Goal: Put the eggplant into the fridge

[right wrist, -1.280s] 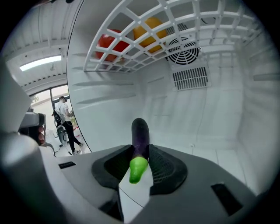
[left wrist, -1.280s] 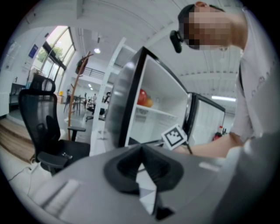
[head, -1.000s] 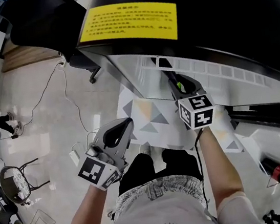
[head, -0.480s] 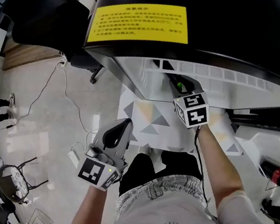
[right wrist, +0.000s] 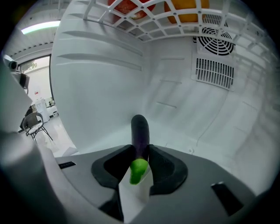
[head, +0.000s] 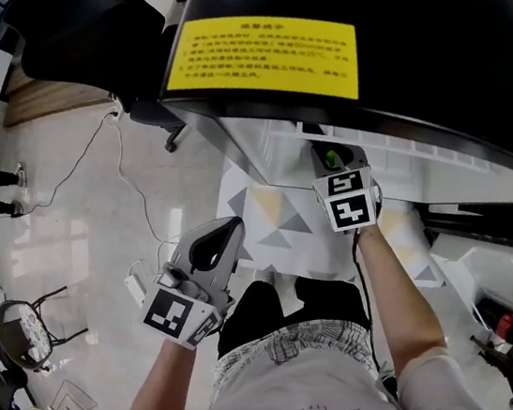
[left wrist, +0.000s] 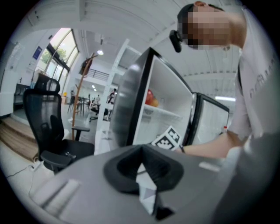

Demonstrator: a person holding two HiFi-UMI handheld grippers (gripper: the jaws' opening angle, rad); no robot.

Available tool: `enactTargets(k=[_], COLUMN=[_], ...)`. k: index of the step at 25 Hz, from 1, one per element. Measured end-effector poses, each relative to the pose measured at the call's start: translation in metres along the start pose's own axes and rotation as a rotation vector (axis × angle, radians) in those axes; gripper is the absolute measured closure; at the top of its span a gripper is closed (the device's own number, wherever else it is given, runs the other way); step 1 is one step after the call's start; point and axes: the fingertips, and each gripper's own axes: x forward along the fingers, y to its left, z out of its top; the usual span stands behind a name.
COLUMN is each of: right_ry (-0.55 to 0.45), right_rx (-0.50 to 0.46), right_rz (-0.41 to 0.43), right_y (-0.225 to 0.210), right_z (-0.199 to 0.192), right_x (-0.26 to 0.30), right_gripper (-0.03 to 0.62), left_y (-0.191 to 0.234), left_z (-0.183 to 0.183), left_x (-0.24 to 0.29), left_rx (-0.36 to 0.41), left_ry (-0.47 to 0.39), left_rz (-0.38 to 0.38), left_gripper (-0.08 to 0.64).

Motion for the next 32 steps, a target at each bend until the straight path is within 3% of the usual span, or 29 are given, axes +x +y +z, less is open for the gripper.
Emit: enactTargets(k=[5,9,21,32], right_ry=[0.019,0.024,-0.008,-0.037], right_rx=[-0.014,-0.007,0.013,0.032], right_rz=[-0.006,0.007,0.003,-0.009], right_y=[0.002,0.007,0.008,0.011], right_z=[-0.005,-0.005,0.006,0.016], right_x=[0.005,0.006,-0.008,-0.053], right_gripper=[0.459,0.410,0.399,0.405], left_y=[0.003,0.006,0.003,-0.010], left_z=[0.002,0.004,0.012,0.032], left_x=[0.000,-0.001,-0.007,-0.019], left_rx=[0.001,0.000,0.001,0.018], left_ry=[0.000,-0.001,-0.011,-0.023], left_rz=[0.000,-0.001,-0.015,-0.051], left_gripper=[0.552,0.552,0.552,0.552])
